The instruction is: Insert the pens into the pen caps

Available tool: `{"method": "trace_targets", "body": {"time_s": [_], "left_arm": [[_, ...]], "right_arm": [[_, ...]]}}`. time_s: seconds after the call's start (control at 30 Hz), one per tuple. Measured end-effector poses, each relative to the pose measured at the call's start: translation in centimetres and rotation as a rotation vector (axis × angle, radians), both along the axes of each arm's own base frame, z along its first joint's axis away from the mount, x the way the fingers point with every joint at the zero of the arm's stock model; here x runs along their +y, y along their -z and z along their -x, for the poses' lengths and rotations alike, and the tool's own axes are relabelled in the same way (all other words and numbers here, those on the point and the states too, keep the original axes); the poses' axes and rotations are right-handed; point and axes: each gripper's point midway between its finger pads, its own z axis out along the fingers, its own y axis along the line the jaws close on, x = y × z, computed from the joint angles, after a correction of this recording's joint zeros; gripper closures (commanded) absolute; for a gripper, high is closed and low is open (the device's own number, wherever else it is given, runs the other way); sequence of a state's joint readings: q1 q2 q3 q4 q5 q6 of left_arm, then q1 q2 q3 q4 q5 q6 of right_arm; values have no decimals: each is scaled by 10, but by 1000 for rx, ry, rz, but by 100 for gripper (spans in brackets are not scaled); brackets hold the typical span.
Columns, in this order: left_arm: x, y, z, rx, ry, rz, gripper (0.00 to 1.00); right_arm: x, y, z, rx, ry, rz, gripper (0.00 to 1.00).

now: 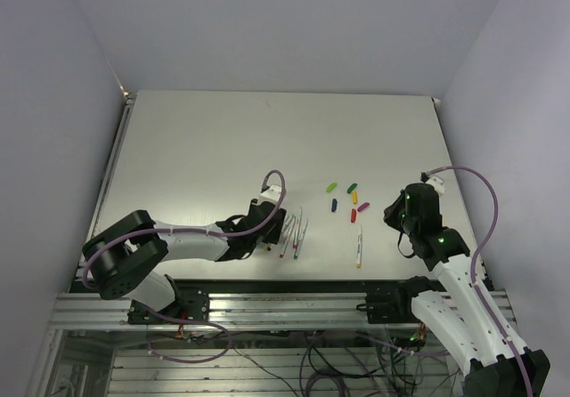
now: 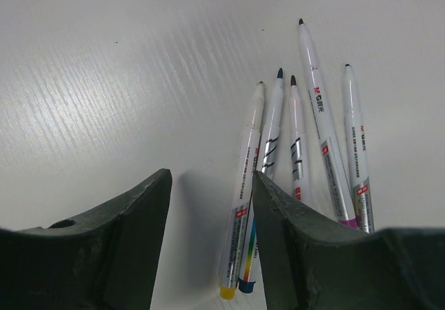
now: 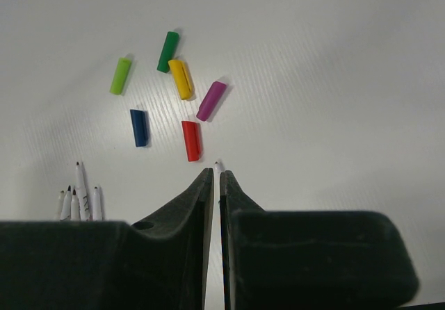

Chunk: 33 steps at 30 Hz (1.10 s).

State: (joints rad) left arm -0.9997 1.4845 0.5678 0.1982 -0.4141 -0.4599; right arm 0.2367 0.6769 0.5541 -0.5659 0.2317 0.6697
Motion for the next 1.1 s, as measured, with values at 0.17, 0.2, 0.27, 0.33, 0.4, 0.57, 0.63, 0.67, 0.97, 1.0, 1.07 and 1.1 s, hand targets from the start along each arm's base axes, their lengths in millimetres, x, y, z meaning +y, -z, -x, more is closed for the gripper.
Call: {"method": "trace_targets", "body": {"time_s": [0.17, 0.2, 0.27, 0.33, 0.4, 0.57, 0.63, 0.67, 0.97, 1.0, 1.07, 1.1], "left_arm": [[0, 1, 0, 2, -1, 0, 40], [0, 1, 0, 3, -1, 0, 40], [0, 2, 1, 6, -1, -1, 40], [0, 5, 2, 13, 3, -5, 40], [0, 7, 2, 19, 5, -10, 40], [1, 11, 3, 27, 7, -18, 40], [1, 12, 4, 30, 6, -19, 41], [1, 12, 4, 32, 5, -21, 41], [3, 14, 9, 69, -13, -25, 45], [4, 14, 10, 75, -16, -27, 45], [5, 14, 12, 90, -22, -38, 46], [6, 14, 13, 101, -24, -47, 46]], "right_arm": [[0, 0, 0, 2, 0, 0, 91], [0, 1, 0, 4, -1, 1, 91], [0, 2, 0, 8, -1, 1, 91], [0, 2, 0, 8, 0, 2, 91], [0, 2, 0, 8, -1, 1, 91], [0, 2, 0, 8, 0, 2, 91], [0, 2, 0, 8, 0, 2, 91], [0, 2, 0, 8, 0, 2, 92], [0, 0, 0, 1, 0, 0, 91], [0, 0, 0, 0, 0, 0, 91], [0, -1, 0, -3, 1, -2, 91], [0, -1, 0, -3, 2, -4, 91]]}}
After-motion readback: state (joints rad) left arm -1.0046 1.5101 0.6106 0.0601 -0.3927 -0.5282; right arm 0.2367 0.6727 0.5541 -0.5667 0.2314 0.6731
